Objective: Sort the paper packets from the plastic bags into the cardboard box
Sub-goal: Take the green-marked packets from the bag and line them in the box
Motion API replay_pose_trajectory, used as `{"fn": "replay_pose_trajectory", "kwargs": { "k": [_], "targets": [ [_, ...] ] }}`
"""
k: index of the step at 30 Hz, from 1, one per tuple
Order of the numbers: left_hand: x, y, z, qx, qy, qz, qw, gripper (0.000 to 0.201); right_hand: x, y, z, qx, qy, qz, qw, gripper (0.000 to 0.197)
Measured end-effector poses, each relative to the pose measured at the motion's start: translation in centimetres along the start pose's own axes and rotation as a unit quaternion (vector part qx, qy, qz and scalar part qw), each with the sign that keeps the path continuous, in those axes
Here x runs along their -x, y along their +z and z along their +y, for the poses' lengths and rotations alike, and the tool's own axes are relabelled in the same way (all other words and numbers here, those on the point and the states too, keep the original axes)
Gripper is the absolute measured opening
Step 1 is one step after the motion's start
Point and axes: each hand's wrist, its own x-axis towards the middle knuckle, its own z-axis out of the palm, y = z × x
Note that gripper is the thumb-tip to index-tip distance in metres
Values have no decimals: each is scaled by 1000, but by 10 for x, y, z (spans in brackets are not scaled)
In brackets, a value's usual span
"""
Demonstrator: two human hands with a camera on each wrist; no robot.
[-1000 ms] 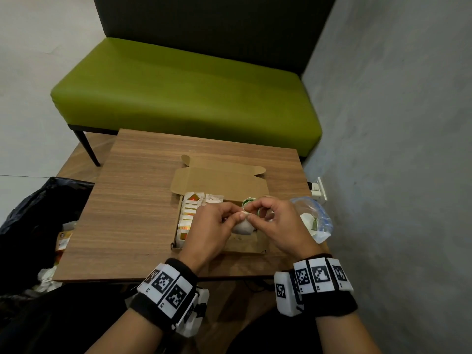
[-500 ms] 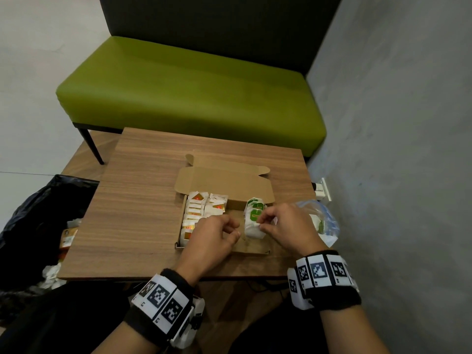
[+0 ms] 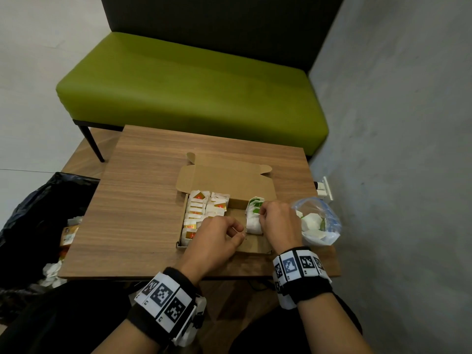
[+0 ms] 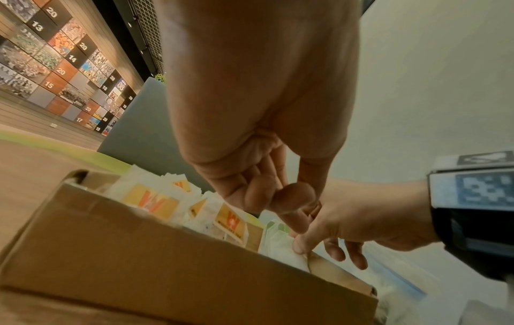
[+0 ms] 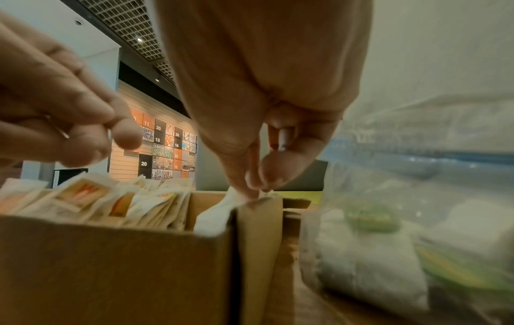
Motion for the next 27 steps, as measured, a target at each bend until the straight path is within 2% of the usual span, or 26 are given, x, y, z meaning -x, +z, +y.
{"fn": "replay_pose_trajectory", "kwargs": {
  "k": [6,10,11,14,16,20,23,27],
  "targets": [
    [1,2,2,11,-5,-14,1000,14,4,-4,-6,-26,37,13,999,16],
    [0,3,1,8,-7,-18,1000,11,10,-18,-6,-91,48,2,995,14],
    [0,3,1,5,-8,-21,1000,13,11,-21,-6,-105,39,-16,994,13],
    [3,2,0,-4,-12,-41,999,16,15,-20,-7,-90,-11,-134,987,14],
    [4,2,0,-9,-12,-54,998,18,15,-18,-8,-56,-33,-168,984,19],
    [6,1,2,-11,-8,-55,998,19,17,-18,-8,-11,-49,-155,987,33],
    [6,2,2,-8,-10,-56,998,18,18,-19,-8,4,-55,-164,985,33],
    [5,0,3,5,-13,-58,998,19,18,-22,-5,-54,-26,-160,985,34]
  ]
}}
